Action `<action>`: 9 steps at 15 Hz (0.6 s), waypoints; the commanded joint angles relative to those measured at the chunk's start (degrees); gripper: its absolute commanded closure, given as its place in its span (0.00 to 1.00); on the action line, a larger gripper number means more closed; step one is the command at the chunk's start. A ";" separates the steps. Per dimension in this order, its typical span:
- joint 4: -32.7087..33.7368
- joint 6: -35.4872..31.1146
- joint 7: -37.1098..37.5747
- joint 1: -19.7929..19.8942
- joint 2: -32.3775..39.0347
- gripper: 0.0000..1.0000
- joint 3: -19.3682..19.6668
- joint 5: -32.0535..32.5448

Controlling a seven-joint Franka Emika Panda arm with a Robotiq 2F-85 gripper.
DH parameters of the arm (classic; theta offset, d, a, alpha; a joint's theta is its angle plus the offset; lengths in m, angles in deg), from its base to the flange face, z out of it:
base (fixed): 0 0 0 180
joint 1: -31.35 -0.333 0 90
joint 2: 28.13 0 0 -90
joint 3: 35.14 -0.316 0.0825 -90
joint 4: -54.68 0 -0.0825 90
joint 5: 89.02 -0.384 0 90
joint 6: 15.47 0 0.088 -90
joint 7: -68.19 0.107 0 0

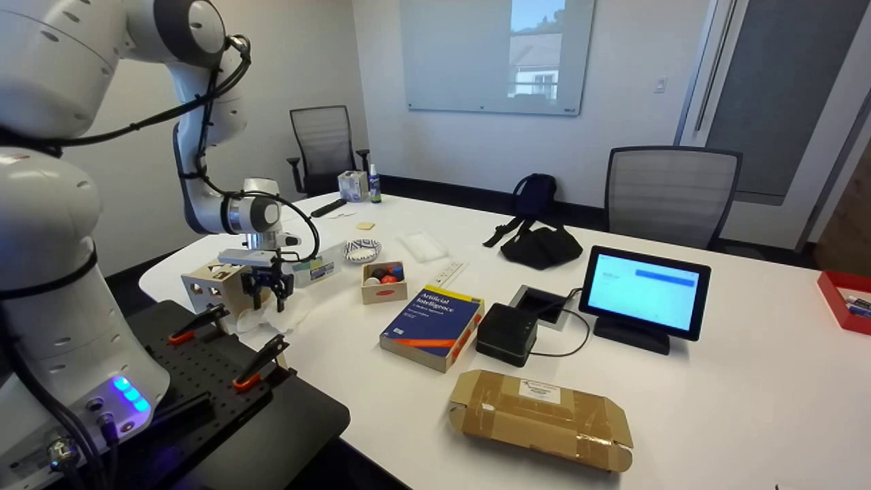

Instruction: Use the white cloth to wipe the table

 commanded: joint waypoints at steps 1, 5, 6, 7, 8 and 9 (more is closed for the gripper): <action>2.69 -1.42 0.02 -3.38 2.95 0.58 3.06 -1.08; 3.36 -2.55 0.34 -5.06 4.00 0.87 4.11 -1.21; 3.25 -2.66 0.26 -5.10 3.87 0.96 4.09 -1.37; 3.09 -2.79 0.62 -5.62 3.69 0.99 4.55 -1.29; 2.87 -2.89 1.00 -5.94 3.47 1.00 5.05 -1.31; 2.43 -3.19 1.67 -6.43 3.15 1.00 6.13 -1.16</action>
